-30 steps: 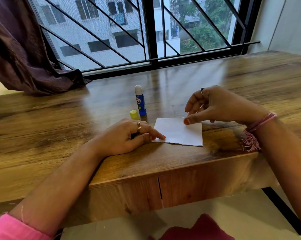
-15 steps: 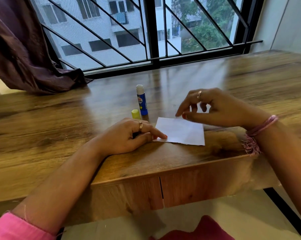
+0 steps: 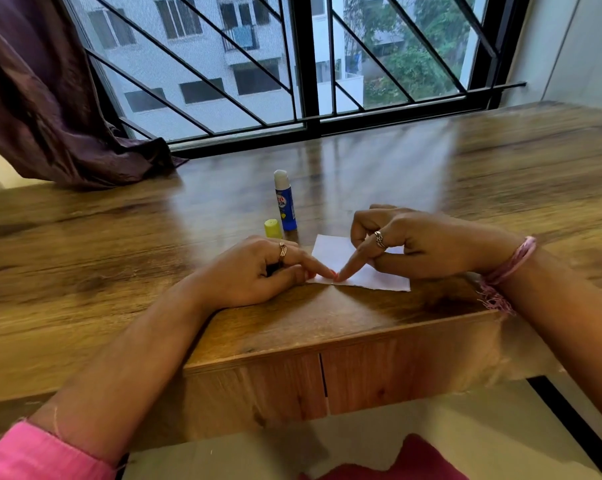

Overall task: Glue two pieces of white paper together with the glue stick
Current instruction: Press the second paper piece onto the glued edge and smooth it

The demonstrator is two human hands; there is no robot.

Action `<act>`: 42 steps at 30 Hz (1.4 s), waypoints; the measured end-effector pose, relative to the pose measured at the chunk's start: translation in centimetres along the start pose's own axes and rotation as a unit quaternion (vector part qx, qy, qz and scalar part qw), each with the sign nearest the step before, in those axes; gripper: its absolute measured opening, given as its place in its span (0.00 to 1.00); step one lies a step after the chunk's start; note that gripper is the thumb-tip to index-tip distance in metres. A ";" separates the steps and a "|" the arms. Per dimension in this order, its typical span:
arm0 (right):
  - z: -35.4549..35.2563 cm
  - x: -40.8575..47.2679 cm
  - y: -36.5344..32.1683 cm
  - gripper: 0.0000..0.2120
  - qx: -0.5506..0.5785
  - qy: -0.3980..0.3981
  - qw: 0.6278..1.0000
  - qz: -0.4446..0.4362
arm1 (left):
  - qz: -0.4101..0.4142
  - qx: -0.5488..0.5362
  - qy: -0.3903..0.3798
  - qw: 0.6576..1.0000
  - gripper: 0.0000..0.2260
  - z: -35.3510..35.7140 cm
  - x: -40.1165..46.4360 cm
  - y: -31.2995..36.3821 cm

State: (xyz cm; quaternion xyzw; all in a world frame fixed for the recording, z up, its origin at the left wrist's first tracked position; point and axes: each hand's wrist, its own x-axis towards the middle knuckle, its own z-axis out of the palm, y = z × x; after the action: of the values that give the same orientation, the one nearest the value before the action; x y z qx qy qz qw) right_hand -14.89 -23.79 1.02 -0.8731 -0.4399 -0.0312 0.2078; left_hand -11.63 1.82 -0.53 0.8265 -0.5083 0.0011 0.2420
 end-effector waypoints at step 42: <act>0.2 -6.9 0.8 0.03 0.044 0.238 0.953 0.181 | 0.009 0.022 0.003 1.000 0.13 0.1 -0.1 -0.4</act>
State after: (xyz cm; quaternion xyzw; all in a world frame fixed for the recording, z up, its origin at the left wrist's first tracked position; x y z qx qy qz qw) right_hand -18.55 -29.35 -1.12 -0.8953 -0.2134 -0.1810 0.3467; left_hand -11.34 2.06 -0.80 0.8273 -0.5143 0.0173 0.2254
